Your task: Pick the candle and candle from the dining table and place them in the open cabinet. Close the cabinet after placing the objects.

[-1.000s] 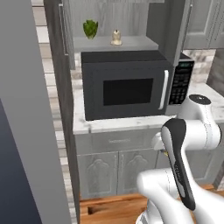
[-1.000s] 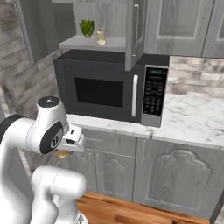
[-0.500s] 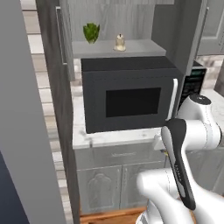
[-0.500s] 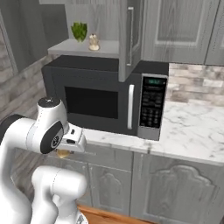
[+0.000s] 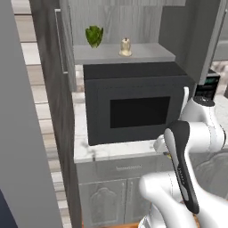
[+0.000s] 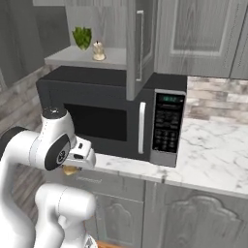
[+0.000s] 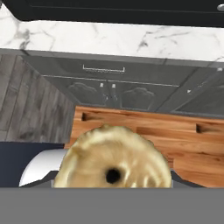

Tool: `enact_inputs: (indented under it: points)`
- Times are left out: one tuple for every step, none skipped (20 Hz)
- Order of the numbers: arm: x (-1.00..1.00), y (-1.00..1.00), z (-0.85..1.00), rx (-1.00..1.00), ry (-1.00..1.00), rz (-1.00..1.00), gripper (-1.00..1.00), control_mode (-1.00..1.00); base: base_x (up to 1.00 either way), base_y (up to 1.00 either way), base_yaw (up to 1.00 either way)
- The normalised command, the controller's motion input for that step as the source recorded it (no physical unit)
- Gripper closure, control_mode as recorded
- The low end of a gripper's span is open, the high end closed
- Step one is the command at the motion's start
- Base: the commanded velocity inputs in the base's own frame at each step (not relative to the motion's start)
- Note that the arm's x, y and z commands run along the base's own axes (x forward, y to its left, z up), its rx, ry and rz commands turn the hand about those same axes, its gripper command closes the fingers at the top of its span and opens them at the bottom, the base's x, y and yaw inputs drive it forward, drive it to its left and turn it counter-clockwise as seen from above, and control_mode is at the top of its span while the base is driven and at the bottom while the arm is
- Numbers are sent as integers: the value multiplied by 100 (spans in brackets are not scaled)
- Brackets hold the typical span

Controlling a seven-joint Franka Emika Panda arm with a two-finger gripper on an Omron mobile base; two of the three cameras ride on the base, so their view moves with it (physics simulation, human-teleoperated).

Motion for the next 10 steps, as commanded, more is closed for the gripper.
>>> enact_inputs:
  points:
    - [0, 0, 0, 0, 0, 0, 100, 100, 43, 26, 0]
    - [0, 0, 0, 0, 0, 0, 100, 100, 44, 28, 0]
    - [0, 0, 0, 0, 0, 0, 100, 100, 44, 28, 0]
    - [0, 0, 0, 0, 0, 0, 100, 100, 43, 28, 0]
    - [0, 0, 0, 0, 0, 0, 100, 100, 40, 30, 0]
    - [0, 0, 0, 0, 0, 0, 100, 100, 39, 31, 0]
    - [0, 0, 0, 0, 0, 0, 100, 100, 36, 33, 0]
    - [0, 0, 0, 0, 0, 0, 100, 100, 33, 34, 0]
    - [0, 0, 0, 0, 0, 0, 100, 100, 34, 34, 0]
    - [0, 0, 0, 0, 0, 0, 100, 100, 32, 34, 0]
